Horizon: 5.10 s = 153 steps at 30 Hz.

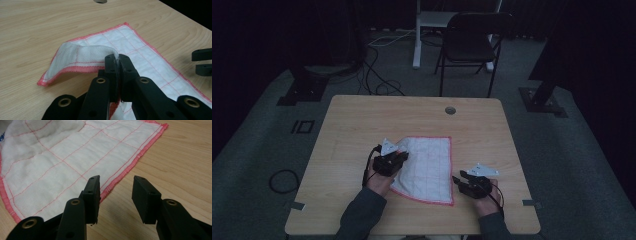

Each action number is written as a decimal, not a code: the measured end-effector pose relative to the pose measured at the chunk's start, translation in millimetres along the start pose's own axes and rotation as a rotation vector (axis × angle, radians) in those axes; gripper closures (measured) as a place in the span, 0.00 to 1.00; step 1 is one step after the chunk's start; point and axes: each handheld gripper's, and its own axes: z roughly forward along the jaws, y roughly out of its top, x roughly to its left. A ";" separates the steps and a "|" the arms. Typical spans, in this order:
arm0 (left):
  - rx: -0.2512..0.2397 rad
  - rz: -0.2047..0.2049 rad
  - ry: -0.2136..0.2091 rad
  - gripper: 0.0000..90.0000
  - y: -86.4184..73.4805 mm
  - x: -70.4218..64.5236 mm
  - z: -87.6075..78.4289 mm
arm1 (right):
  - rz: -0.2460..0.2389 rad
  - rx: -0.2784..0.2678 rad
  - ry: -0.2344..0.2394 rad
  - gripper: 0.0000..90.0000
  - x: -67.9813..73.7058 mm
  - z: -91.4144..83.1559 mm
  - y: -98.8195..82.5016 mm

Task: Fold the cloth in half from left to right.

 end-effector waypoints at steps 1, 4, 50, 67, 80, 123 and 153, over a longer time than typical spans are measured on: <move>0.000 0.000 0.000 0.97 0.0 0.0 0.0 | 0.000 0.000 0.001 0.65 0.1 0.1 0.0; 0.003 0.007 -0.005 0.97 1.8 -2.3 0.7 | 0.000 0.001 0.000 0.65 0.1 0.2 0.0; 0.040 0.107 -0.086 0.97 23.4 -44.4 38.5 | 0.040 -0.020 -0.039 0.65 -15.1 -8.1 -1.6; 0.050 0.113 -0.106 0.97 22.7 -52.9 52.6 | 0.041 -0.022 -0.062 0.65 -19.2 -10.7 -2.6; 0.083 0.142 -0.121 0.97 25.5 -60.7 66.2 | 0.050 -0.024 -0.064 0.65 -21.5 -11.7 -3.8; 0.169 0.190 -0.186 0.69 25.8 -80.7 91.4 | 0.052 -0.023 -0.066 0.65 -22.6 -11.7 -4.9; 0.074 0.069 -0.056 0.70 5.7 -6.5 25.5 | 0.054 -0.019 -0.066 0.65 -21.3 -10.6 -5.0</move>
